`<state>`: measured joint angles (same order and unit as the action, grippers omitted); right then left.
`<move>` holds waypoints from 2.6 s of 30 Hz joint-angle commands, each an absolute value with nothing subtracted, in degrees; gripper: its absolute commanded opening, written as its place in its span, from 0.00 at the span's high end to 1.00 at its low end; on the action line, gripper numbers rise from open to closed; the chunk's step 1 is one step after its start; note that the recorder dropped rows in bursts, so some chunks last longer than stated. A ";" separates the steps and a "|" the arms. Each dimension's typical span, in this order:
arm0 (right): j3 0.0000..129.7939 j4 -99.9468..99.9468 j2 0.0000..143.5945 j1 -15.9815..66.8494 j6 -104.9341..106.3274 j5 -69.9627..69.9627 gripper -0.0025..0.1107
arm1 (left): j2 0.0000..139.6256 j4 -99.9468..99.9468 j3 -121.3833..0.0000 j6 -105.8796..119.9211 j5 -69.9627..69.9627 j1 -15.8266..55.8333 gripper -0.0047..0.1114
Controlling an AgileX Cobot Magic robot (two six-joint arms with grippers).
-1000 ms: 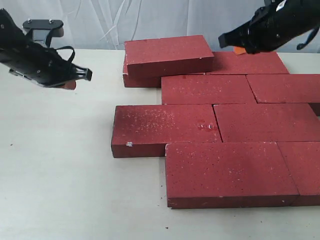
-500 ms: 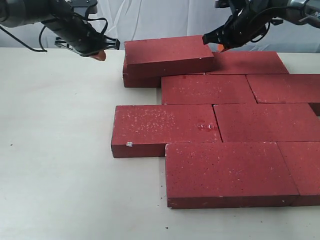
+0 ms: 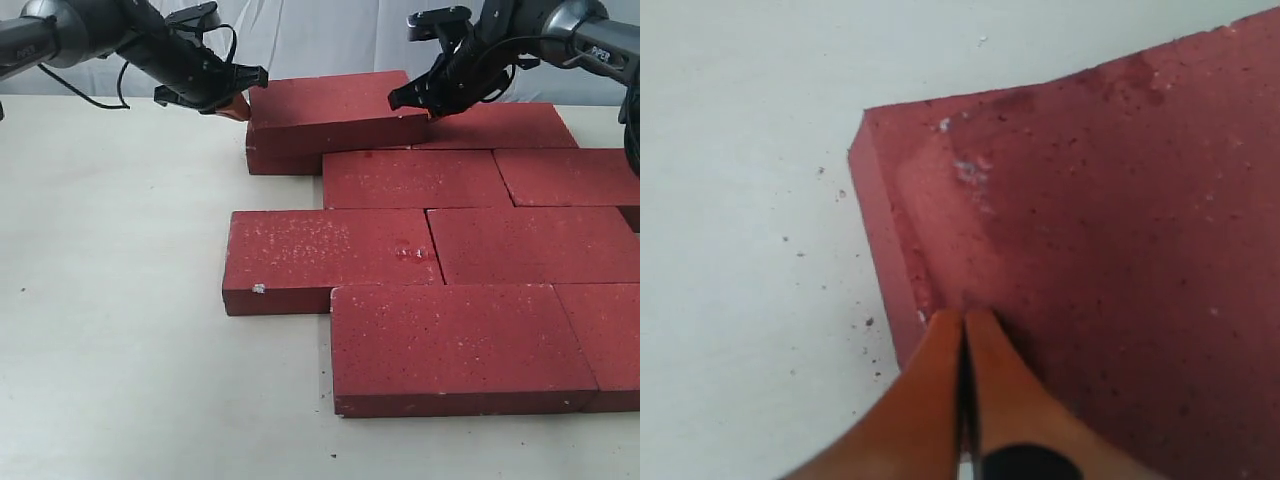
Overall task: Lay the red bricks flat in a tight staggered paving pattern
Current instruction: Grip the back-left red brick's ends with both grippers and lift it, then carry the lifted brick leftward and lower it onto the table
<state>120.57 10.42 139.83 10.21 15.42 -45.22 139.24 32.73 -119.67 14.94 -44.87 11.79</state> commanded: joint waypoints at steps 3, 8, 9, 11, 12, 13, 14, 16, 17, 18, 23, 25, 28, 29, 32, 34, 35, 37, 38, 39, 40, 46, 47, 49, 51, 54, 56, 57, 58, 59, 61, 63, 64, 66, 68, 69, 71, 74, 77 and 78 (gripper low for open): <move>120.96 14.12 135.76 10.85 18.47 -48.09 0.99 | 137.88 35.98 -120.11 17.19 -46.39 12.50 0.96; 120.86 12.47 131.48 12.41 21.37 -53.57 0.99 | 132.25 31.53 -120.11 16.72 -50.24 11.49 0.96; 120.86 12.47 130.93 12.69 21.37 -54.42 0.99 | 131.47 30.87 -120.11 16.72 -52.06 10.99 0.96; 120.86 12.87 130.01 13.63 20.98 -57.15 0.99 | 129.83 29.67 -119.08 16.72 -54.36 10.16 0.96; 120.73 12.99 129.72 14.15 20.98 -57.88 0.99 | 128.52 29.38 -117.67 16.72 -54.36 9.55 0.96; 120.05 12.99 129.05 14.94 20.69 -58.09 0.99 | 127.08 29.29 -115.91 16.72 -54.36 8.93 0.96; 119.39 12.99 128.45 15.49 19.92 -57.49 0.99 | 125.80 29.08 -114.45 16.72 -54.09 8.52 0.96; 117.08 13.17 126.71 16.85 18.46 -55.53 0.99 | 122.20 27.36 -110.18 16.72 -53.44 7.34 0.96; 116.17 13.31 125.97 17.40 17.84 -54.99 0.99 | 120.70 26.62 -108.31 16.72 -52.94 6.85 0.96; 115.12 13.69 125.07 18.02 17.22 -54.68 0.99 | 118.73 25.98 -105.69 16.72 -52.23 6.37 0.96; 108.20 15.44 121.41 23.20 17.05 -53.23 0.99 | 109.75 25.58 -91.76 18.50 -48.34 3.40 0.96; 106.02 15.56 120.90 25.44 16.80 -52.33 0.99 | 106.63 25.11 -85.94 18.89 -46.59 2.68 0.96; 104.12 16.04 120.79 28.36 15.42 -50.25 0.99 | 103.27 25.27 -78.68 18.89 -42.73 1.61 0.96; 103.92 16.47 120.79 29.26 15.42 -49.64 0.99 | 102.42 25.15 -76.98 18.89 -41.38 1.30 0.96; 103.70 17.11 120.79 32.53 15.42 -47.26 0.99 | 100.98 24.85 -72.66 18.62 -38.23 0.05 0.96; 103.70 17.10 121.16 34.53 15.42 -45.66 0.99 | 100.54 24.85 -71.23 18.08 -37.15 -1.39 0.96; 103.70 17.29 121.46 35.35 15.42 -44.84 0.99 | 100.41 24.96 -70.97 18.08 -36.90 -2.23 0.96; 103.70 17.54 122.29 36.59 15.33 -42.60 0.99 | 100.38 24.96 -70.84 17.91 -36.66 -3.78 0.96; 103.70 17.88 122.77 37.14 15.33 -41.09 0.99 | 100.38 24.96 -70.84 17.94 -36.37 -4.73 0.96; 103.70 18.16 123.41 37.51 15.33 -39.73 0.99 | 100.38 24.69 -70.84 17.94 -35.97 -5.52 0.96; 103.70 19.02 124.38 37.86 15.33 -38.06 0.99 | 100.38 23.91 -70.84 17.94 -35.86 -6.53 0.96; 103.70 21.26 129.43 38.73 15.33 -29.04 0.99 | 101.61 22.61 -70.16 17.94 -33.59 -11.29 0.96; 103.70 21.26 130.25 38.73 15.33 -28.67 0.99 | 102.27 22.61 -69.94 17.94 -33.20 -11.44 0.96; 103.70 20.87 131.49 38.73 15.33 -28.53 0.99 | 104.14 22.72 -69.60 18.17 -32.50 -11.44 0.96; 103.70 20.55 132.25 38.61 15.33 -28.69 0.99 | 106.21 23.40 -69.47 18.17 -32.04 -11.32 0.96; 103.70 19.31 132.68 38.61 15.33 -28.16 0.99 | 108.94 23.73 -69.47 18.17 -30.39 -11.32 0.96; 103.70 17.88 132.84 38.61 16.07 -27.91 0.99 | 109.71 23.62 -69.04 18.17 -27.81 -11.56 0.96; 103.70 16.27 132.95 38.61 16.20 -27.91 0.99 | 109.71 23.62 -68.63 18.17 -26.51 -11.69 0.96; 103.70 14.41 132.95 38.61 16.20 -27.79 0.99 | 109.71 23.96 -68.15 18.17 -24.63 -11.94 0.96; 103.70 13.10 133.10 38.61 16.20 -27.11 0.99 | 109.71 23.96 -68.03 18.17 -23.82 -11.91 0.96; 103.70 11.99 133.60 38.61 16.20 -25.21 0.99 | 109.71 23.96 -67.80 18.17 -22.43 -11.91 0.96; 103.70 11.90 134.22 38.61 16.20 -23.40 0.99 | 109.71 23.96 -67.67 18.17 -21.82 -11.91 0.96; 103.70 11.90 134.45 38.61 16.20 -23.41 0.99 | 109.71 23.96 -67.67 18.17 -21.82 -11.91 0.96; 103.70 11.60 134.45 38.61 16.20 -24.63 0.99 | 109.71 23.96 -67.67 18.17 -21.71 -11.91 0.96; 103.70 11.42 133.95 38.61 15.81 -26.11 0.99 | 109.71 23.96 -67.67 18.17 -21.44 -11.96 0.96; 103.70 11.42 133.31 38.61 15.82 -26.96 0.99 | 109.71 23.96 -67.67 18.17 -21.44 -11.96 0.96; 103.70 11.42 131.38 38.61 15.82 -28.86 0.99 | 109.71 23.70 -67.67 18.17 -21.61 -11.96 0.96; 103.70 9.30 128.00 38.61 15.82 -32.31 0.99 | 109.71 22.26 -67.67 18.17 -23.25 -11.96 0.96; 103.70 5.45 126.32 38.46 15.82 -36.37 0.99 | 109.71 20.97 -67.13 18.17 -23.18 -12.07 0.96; 103.70 5.44 126.30 38.36 15.82 -38.07 0.99 | 109.71 20.97 -67.01 18.03 -23.05 -12.07 0.96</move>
